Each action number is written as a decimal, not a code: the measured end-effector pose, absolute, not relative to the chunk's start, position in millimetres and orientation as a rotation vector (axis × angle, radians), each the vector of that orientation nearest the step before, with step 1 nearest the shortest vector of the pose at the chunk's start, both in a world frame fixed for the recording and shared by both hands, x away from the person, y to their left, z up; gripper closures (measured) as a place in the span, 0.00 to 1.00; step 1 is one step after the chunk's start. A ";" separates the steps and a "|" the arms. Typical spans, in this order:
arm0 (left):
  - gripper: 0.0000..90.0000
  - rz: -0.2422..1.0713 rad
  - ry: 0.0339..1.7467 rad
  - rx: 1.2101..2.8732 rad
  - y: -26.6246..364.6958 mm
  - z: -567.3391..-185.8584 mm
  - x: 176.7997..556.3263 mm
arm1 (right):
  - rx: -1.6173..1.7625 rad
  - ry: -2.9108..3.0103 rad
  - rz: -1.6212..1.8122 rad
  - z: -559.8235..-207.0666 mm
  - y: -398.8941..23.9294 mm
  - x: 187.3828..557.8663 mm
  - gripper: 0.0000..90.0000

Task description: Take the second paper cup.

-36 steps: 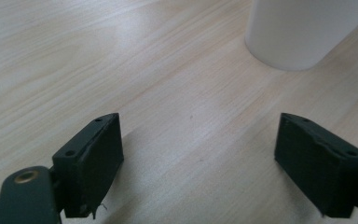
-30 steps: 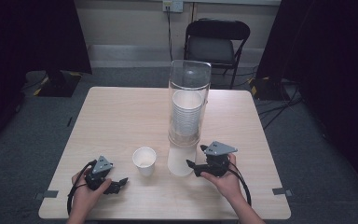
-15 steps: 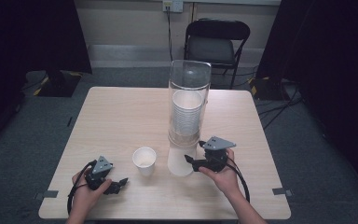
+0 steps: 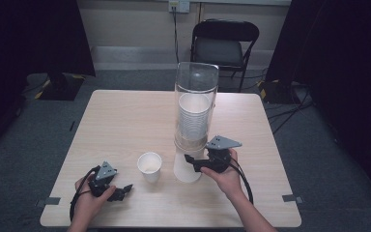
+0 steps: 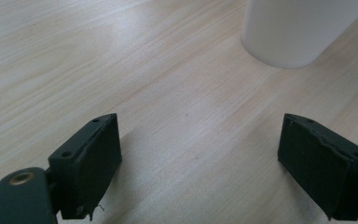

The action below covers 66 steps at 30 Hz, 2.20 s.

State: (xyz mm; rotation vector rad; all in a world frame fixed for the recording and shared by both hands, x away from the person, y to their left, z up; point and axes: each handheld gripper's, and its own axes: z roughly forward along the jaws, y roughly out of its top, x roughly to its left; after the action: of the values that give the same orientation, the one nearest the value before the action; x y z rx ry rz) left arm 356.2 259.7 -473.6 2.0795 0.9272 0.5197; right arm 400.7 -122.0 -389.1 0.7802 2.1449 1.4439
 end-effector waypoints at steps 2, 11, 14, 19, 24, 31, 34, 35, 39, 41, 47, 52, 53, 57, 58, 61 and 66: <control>0.14 0.519 0.927 2.079 259.7 -473.6 356.2 | 0.767 2.142 1.448 -388.4 -120.1 401.3 0.27; 0.14 0.519 0.927 2.079 259.7 -473.6 356.2 | 0.688 2.130 1.453 -384.9 -111.5 402.1 0.40; 0.14 0.519 0.928 2.079 259.7 -473.7 356.2 | 0.695 2.098 1.496 -391.4 -111.8 401.2 0.41; 0.14 0.520 0.927 2.079 259.6 -473.7 356.2 | 0.702 2.112 1.504 -393.0 -113.4 402.3 0.42; 0.14 0.520 0.928 2.080 259.7 -473.7 356.1 | 0.689 2.105 1.506 -394.9 -113.4 401.7 0.42; 0.14 0.520 0.928 2.079 259.6 -473.7 356.1 | 0.685 2.097 1.497 -397.4 -113.3 400.6 0.42; 0.14 0.520 0.928 2.079 259.6 -473.7 356.1 | 0.686 2.107 1.507 -397.4 -113.6 401.6 0.42; 0.14 0.520 0.928 2.080 259.7 -473.7 356.0 | 0.703 2.099 1.498 -396.7 -113.2 400.8 0.42; 0.14 0.519 0.927 2.079 259.7 -473.6 356.2 | 0.700 2.118 1.491 -394.1 -113.4 402.2 0.42; 0.14 0.519 0.927 2.079 259.7 -473.6 356.2 | 0.715 2.132 1.493 -392.1 -113.3 402.3 0.41; 0.14 0.520 0.927 2.080 259.7 -473.6 356.2 | 0.760 2.105 1.498 -389.4 -113.0 403.2 0.26; 0.14 0.519 0.927 2.080 259.7 -473.6 356.2 | 0.755 2.070 1.537 -382.4 -112.2 402.3 0.27; 0.14 0.519 0.927 2.080 259.7 -473.6 356.2 | 0.755 2.070 1.537 -382.4 -112.2 402.3 0.27; 0.14 0.519 0.927 2.079 259.7 -473.6 356.2 | 0.723 2.076 1.548 -377.2 -108.5 402.9 0.36; 0.14 0.519 0.927 2.079 259.7 -473.6 356.2 | 0.723 2.076 1.548 -377.2 -108.5 402.9 0.36; 0.14 0.519 0.927 2.079 259.7 -473.7 356.2 | 0.695 2.080 1.529 -378.9 -109.9 403.1 0.37; 0.14 0.519 0.928 2.079 259.6 -473.7 356.1 | 0.683 2.073 1.552 -385.0 -110.5 403.7 0.38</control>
State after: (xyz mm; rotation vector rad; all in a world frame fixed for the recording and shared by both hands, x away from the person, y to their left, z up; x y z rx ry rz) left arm 356.1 259.6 -473.7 2.0788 0.9284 0.5186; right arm 403.7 -110.5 -385.0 0.6827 2.0734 1.5521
